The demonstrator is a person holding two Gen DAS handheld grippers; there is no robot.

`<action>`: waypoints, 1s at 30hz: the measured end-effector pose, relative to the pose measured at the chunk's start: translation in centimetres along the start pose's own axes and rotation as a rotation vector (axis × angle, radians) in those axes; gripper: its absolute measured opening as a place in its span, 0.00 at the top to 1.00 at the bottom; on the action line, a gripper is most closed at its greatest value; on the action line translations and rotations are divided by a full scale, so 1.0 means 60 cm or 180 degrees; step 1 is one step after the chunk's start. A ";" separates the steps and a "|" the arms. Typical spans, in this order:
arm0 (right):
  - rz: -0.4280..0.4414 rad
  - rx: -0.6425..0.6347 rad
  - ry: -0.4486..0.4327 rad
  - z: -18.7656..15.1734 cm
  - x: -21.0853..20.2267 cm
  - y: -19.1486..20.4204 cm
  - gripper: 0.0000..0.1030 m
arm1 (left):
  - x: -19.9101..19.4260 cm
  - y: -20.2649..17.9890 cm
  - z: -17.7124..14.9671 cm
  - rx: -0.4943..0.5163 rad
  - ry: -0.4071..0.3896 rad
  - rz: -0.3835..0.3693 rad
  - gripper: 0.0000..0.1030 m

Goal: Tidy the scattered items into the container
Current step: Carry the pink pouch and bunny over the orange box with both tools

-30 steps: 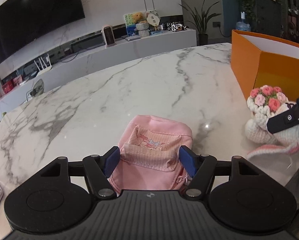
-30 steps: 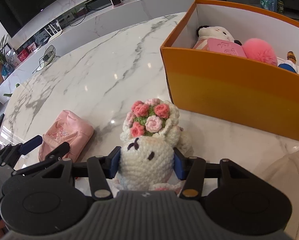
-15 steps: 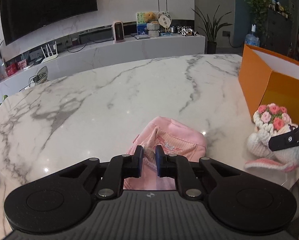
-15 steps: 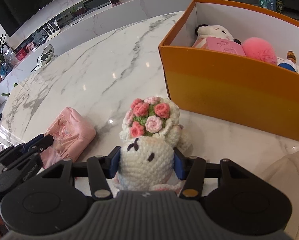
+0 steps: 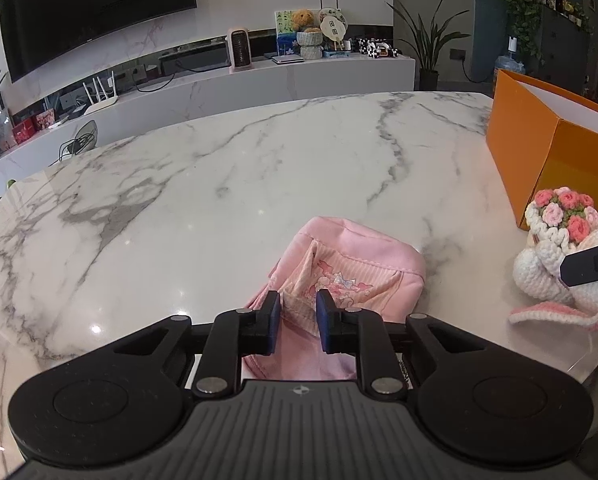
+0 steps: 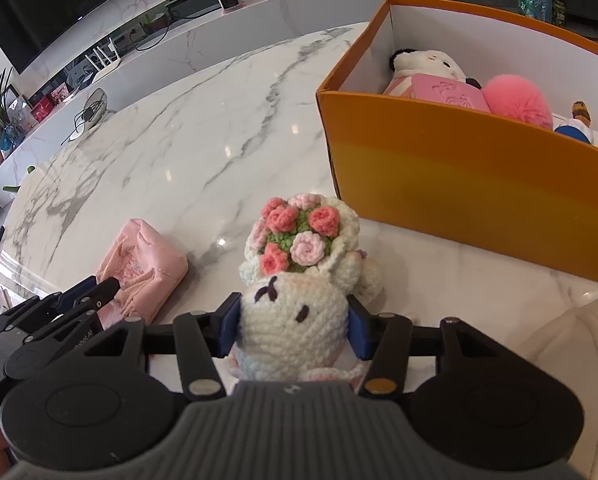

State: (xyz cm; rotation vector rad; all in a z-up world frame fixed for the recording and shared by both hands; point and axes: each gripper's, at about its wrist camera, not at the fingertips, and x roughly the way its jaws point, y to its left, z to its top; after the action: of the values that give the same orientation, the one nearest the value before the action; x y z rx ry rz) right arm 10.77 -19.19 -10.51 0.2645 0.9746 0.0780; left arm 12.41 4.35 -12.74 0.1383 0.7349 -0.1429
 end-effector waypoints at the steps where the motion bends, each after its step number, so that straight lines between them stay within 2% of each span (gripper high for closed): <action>1: -0.0002 -0.0002 0.0000 0.000 0.000 0.000 0.45 | -0.002 -0.001 0.000 -0.0003 -0.0015 0.0012 0.83; 8: -0.0016 -0.0012 -0.0045 0.002 -0.008 -0.001 0.45 | -0.041 -0.006 0.017 -0.0034 -0.0268 0.0032 0.89; 15: 0.0058 -0.0047 -0.0161 0.007 -0.026 0.000 0.46 | -0.092 -0.012 0.051 -0.0043 -0.0579 0.0018 0.90; 23: 0.0289 -0.0124 -0.0483 0.025 -0.078 0.009 0.46 | -0.161 -0.043 0.108 0.0106 -0.1059 -0.0085 0.90; 30: 0.0350 -0.0063 -0.0863 0.044 -0.145 -0.005 0.46 | -0.204 -0.096 0.166 0.0285 -0.1429 -0.0304 0.90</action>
State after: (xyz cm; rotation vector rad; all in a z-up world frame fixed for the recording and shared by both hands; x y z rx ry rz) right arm 8.06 -21.54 -2.18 0.3020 0.6895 0.1481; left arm 8.94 -2.07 2.41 0.1500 0.2873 -0.2876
